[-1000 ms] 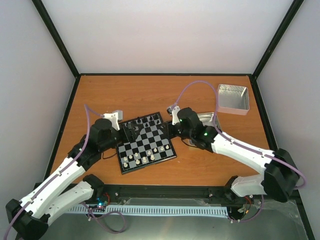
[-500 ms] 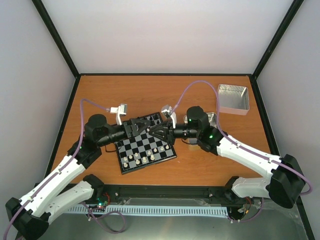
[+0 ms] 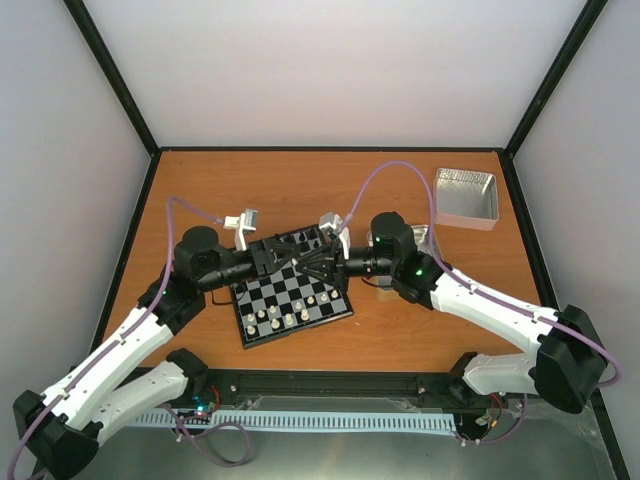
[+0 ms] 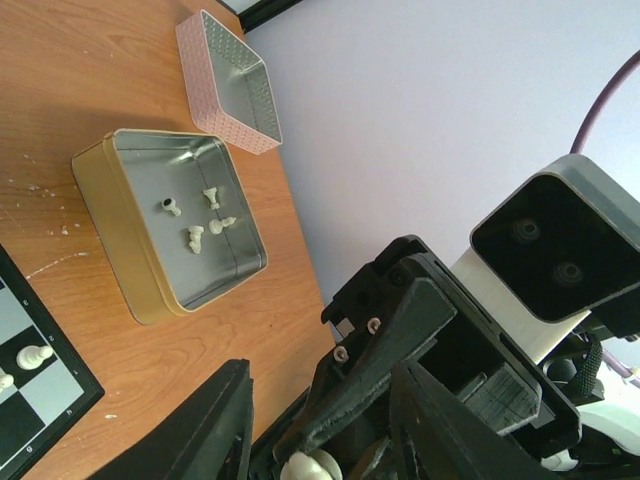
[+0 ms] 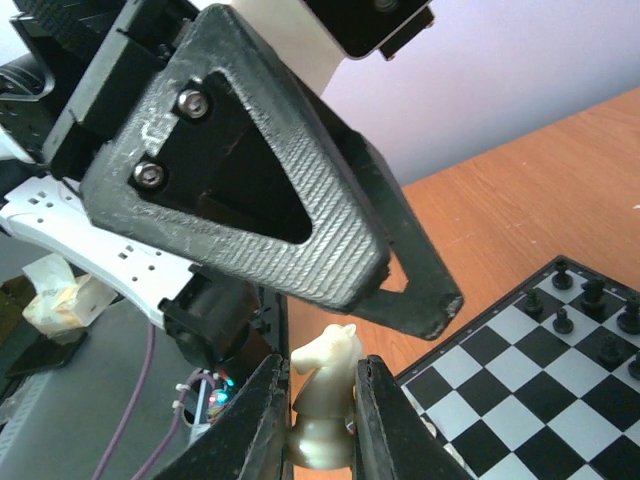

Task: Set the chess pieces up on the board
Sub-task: Place the chess piece on the chessboard.

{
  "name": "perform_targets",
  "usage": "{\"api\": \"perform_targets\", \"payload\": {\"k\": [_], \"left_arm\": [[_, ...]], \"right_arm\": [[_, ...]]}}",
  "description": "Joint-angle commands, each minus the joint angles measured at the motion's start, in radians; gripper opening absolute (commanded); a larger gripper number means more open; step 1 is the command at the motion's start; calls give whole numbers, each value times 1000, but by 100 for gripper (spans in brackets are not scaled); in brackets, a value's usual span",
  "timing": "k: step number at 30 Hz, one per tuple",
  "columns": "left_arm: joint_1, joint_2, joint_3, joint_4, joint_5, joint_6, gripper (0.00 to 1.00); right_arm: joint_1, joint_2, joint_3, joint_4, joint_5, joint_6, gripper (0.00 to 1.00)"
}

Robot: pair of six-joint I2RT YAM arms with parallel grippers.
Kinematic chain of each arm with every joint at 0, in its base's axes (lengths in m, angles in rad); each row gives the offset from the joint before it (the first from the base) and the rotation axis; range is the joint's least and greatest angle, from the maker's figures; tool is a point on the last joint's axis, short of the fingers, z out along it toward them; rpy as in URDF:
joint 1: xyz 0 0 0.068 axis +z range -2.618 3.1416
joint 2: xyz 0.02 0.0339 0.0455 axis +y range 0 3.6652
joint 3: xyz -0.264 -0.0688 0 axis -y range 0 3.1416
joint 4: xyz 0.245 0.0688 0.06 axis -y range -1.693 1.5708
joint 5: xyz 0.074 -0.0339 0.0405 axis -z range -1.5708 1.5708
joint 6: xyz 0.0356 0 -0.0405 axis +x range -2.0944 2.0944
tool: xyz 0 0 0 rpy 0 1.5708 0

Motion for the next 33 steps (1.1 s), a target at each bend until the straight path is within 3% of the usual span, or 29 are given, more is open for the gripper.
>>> {"api": "perform_targets", "payload": {"k": [1, 7, 13, 22, 33], "left_arm": [[6, 5, 56, -28, 16, -4, 39], [6, 8, 45, -33, 13, -21, 39], [6, 26, 32, 12, 34, -43, 29], [6, 46, 19, 33, 54, -64, 28], [6, 52, 14, 39, 32, -76, 3]], "right_arm": [[-8, 6, 21, 26, 64, -35, 9], [-8, 19, 27, 26, 114, -49, 9], [-8, 34, 34, 21, 106, -56, 9], [-8, 37, 31, 23, 135, -65, 9], [-8, 53, 40, 15, 183, -74, 15]]}}
